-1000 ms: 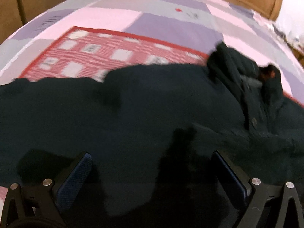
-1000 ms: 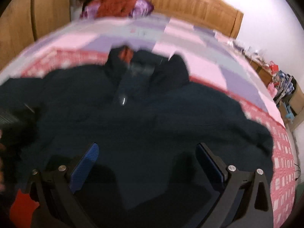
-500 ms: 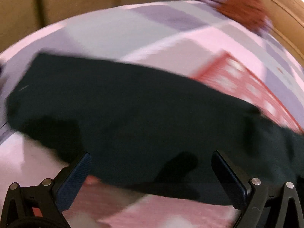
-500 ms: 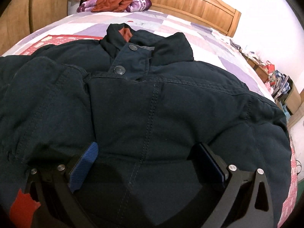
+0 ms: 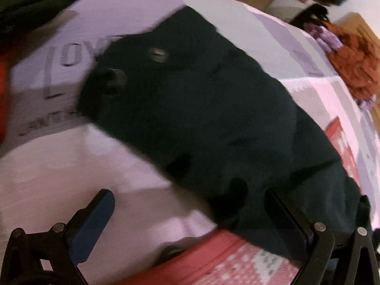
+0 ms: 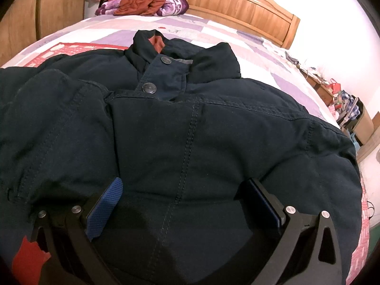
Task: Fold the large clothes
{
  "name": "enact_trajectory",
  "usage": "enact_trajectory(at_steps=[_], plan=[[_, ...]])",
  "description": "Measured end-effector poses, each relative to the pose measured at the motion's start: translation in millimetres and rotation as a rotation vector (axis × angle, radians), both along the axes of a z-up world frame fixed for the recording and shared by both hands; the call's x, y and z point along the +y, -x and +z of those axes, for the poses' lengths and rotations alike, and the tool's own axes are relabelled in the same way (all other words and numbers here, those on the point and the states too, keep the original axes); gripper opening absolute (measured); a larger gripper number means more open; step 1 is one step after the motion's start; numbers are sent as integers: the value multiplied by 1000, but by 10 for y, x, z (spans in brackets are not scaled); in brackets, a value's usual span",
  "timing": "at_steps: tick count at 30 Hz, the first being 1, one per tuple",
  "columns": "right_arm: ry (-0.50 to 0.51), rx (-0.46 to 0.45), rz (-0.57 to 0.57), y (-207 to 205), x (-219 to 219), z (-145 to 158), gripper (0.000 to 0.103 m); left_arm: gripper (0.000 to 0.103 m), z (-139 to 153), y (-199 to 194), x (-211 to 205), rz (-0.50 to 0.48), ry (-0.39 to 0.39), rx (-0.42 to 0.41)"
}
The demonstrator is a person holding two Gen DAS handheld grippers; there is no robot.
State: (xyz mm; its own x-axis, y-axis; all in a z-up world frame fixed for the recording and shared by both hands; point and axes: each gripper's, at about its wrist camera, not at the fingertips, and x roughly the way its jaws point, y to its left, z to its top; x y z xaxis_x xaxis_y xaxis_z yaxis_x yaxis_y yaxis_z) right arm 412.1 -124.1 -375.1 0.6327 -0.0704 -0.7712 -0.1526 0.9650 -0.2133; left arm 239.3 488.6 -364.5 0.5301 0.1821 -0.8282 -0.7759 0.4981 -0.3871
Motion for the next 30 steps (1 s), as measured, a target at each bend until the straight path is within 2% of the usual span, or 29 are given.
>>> enact_trajectory(at_steps=[5, 6, 7, 8, 9, 10, 12, 16, 18, 22, 27, 30], plan=[[0, -3, 0, -2, 3, -3, 103, 102, -40, -425, 116, 0, -23, 20], [-1, -3, 0, -2, 2, -2, 103, 96, -26, -503, 161, -2, -24, 9], [-1, -3, 0, -2, 2, -3, 103, 77, -15, -566, 204, -3, -11, -9], [-2, -4, -1, -4, 4, -4, 103, 64, 2, -610, 234, -4, -4, -18], [-3, -6, -1, -7, 7, -5, 103, 41, 24, -618, 264, -8, 4, -33], [-3, -8, -1, -10, 9, -7, 103, 24, 78, -637, 275, -18, 8, -58], [-4, -11, -2, -15, 12, -9, 103, 17, 191, -670, 242, -45, -25, -68], [-3, -11, -2, -19, 16, -12, 103, 14, 553, -697, 83, -94, -125, -98], [-3, -12, -2, -21, 15, -13, 103, 14, 838, -753, -66, -138, -191, -140], [1, -11, -2, -27, 20, -16, 103, 14, 1343, -915, -377, -240, -258, -220], [17, -7, -2, -47, 40, -16, 103, 14, 2065, -1285, -1129, -446, -353, -327], [20, 14, -2, -79, 46, -1, 103, 14, 2391, -1500, -1644, -555, -384, -385]])
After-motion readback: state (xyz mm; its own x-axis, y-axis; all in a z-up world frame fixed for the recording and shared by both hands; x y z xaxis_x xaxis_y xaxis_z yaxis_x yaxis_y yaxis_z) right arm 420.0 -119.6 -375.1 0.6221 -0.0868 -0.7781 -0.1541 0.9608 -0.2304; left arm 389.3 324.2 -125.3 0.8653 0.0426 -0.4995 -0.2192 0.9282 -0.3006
